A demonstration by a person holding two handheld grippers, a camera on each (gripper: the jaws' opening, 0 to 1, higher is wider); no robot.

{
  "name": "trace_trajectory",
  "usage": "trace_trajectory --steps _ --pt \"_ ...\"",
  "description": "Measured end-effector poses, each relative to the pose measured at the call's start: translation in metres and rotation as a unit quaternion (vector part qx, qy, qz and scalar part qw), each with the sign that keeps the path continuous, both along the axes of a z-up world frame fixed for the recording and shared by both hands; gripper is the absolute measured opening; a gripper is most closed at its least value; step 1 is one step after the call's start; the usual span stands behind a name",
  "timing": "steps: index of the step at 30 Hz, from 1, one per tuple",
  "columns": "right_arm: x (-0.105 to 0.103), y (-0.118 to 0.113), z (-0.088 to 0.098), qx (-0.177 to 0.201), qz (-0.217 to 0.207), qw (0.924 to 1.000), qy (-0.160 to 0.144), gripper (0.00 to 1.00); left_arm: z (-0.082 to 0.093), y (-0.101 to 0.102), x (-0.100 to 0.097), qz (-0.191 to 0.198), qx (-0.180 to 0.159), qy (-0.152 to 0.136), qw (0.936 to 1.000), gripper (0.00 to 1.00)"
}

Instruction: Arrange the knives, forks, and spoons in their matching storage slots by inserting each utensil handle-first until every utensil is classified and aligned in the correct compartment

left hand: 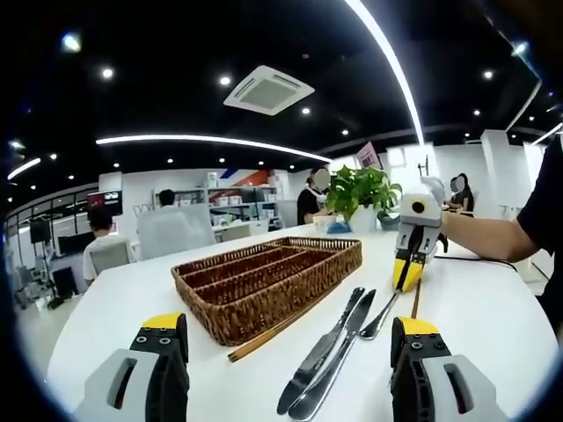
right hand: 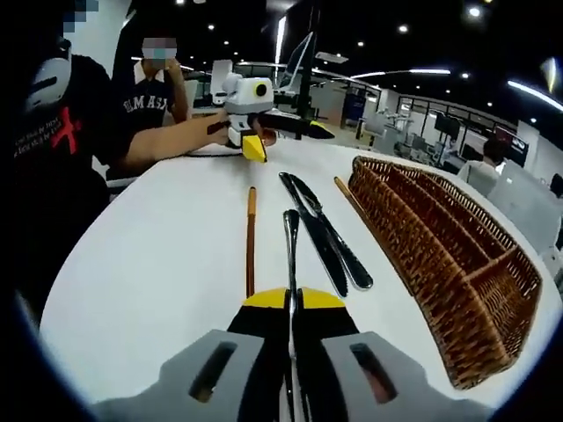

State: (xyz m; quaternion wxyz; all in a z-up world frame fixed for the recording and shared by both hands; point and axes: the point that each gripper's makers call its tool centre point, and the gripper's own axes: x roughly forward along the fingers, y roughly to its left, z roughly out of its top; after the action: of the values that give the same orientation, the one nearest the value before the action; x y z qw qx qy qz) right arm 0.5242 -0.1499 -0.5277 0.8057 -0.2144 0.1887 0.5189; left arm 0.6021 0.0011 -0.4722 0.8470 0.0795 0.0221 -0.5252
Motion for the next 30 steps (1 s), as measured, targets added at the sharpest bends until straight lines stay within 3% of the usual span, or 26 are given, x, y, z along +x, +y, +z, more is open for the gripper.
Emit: trace_trajectory --steps 9,18,30 --pt "-0.003 -0.005 -0.008 0.000 -0.013 0.9993 0.034 0.01 0.000 0.000 -0.001 -0.001 0.002 0.000 1.0000 1.00" --pt "-0.004 -0.007 -0.005 0.010 -0.014 0.9990 0.042 0.01 -0.001 0.000 0.000 -0.001 0.002 0.000 1.0000 1.00" --pt "-0.001 -0.004 0.005 0.013 -0.002 0.9999 0.008 0.00 0.000 0.001 0.001 0.002 0.001 -0.001 1.0000 1.00"
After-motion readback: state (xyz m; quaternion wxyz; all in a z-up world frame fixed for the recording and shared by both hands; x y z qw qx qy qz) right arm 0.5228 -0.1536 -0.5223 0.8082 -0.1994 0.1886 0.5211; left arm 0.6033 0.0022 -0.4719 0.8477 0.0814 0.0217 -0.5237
